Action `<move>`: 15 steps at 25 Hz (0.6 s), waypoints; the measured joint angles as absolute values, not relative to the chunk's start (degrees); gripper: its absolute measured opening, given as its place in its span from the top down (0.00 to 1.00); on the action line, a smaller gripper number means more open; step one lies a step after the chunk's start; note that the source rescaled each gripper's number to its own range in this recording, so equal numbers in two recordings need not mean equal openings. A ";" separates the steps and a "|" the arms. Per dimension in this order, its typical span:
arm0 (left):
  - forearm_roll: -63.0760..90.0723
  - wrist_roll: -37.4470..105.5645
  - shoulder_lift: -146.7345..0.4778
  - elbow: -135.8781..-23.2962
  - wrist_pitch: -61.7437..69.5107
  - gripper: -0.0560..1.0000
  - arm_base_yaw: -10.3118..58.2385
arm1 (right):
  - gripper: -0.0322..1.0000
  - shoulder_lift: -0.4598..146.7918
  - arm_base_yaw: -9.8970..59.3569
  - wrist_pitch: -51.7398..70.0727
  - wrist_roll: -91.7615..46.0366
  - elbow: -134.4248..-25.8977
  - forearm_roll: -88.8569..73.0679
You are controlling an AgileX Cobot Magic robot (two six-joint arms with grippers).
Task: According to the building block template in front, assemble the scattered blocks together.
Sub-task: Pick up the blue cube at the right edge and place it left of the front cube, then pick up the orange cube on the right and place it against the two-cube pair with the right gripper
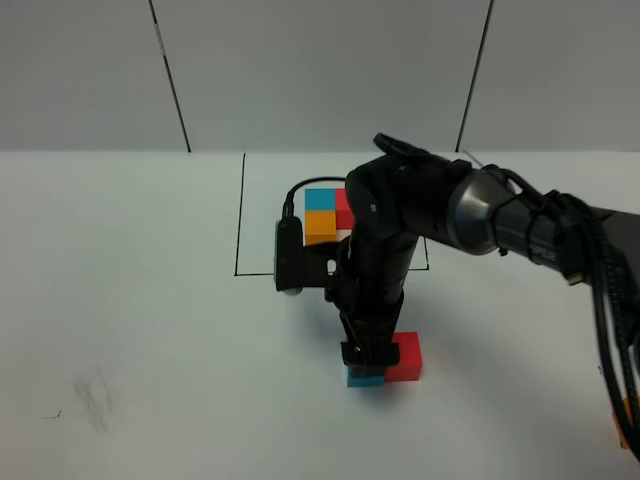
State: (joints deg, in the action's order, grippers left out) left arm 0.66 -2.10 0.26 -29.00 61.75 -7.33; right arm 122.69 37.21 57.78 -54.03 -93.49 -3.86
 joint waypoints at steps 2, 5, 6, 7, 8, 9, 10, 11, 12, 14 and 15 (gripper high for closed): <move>0.66 -2.10 0.26 -29.00 61.75 0.47 -7.33 | 0.19 118.77 37.21 59.57 -49.17 -93.49 -1.79; 0.66 -2.10 0.26 -29.00 61.75 0.47 -7.33 | 0.20 113.98 36.71 66.38 -35.17 -93.49 4.67; 0.66 -2.10 0.26 -29.00 61.75 0.47 -7.33 | 0.20 112.72 36.12 68.13 -30.15 -93.43 7.47; 0.66 -2.10 0.26 -29.00 61.75 0.47 -7.33 | 0.21 111.53 35.30 68.56 -24.08 -92.86 9.73; 0.66 -2.10 0.26 -29.00 61.75 0.47 -7.33 | 0.22 110.49 34.26 68.73 -18.55 -91.94 11.83; 0.66 -2.10 0.26 -29.00 61.75 0.47 -7.33 | 0.23 109.14 33.25 68.73 -13.80 -90.34 12.90; 0.66 -2.10 0.26 -29.00 61.75 0.47 -7.33 | 0.23 107.72 31.92 68.84 -10.38 -88.19 13.20; 0.66 -2.10 0.26 -29.00 61.75 0.47 -7.33 | 0.24 106.44 30.50 68.88 -6.73 -86.01 13.28; 0.66 -2.10 0.26 -29.00 61.75 0.47 -7.33 | 0.24 104.73 29.27 68.52 -3.42 -83.00 13.28; 0.66 -2.10 0.26 -29.00 61.75 0.47 -7.33 | 0.24 100.64 26.04 65.32 2.01 -76.05 13.09; 0.66 -2.10 0.26 -29.00 61.75 0.47 -7.33 | 0.24 98.55 24.31 63.17 4.48 -72.92 12.96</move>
State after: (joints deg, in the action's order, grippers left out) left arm 0.66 -2.10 0.26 -29.00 61.75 -7.33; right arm 98.55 24.31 63.17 4.48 -72.92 12.96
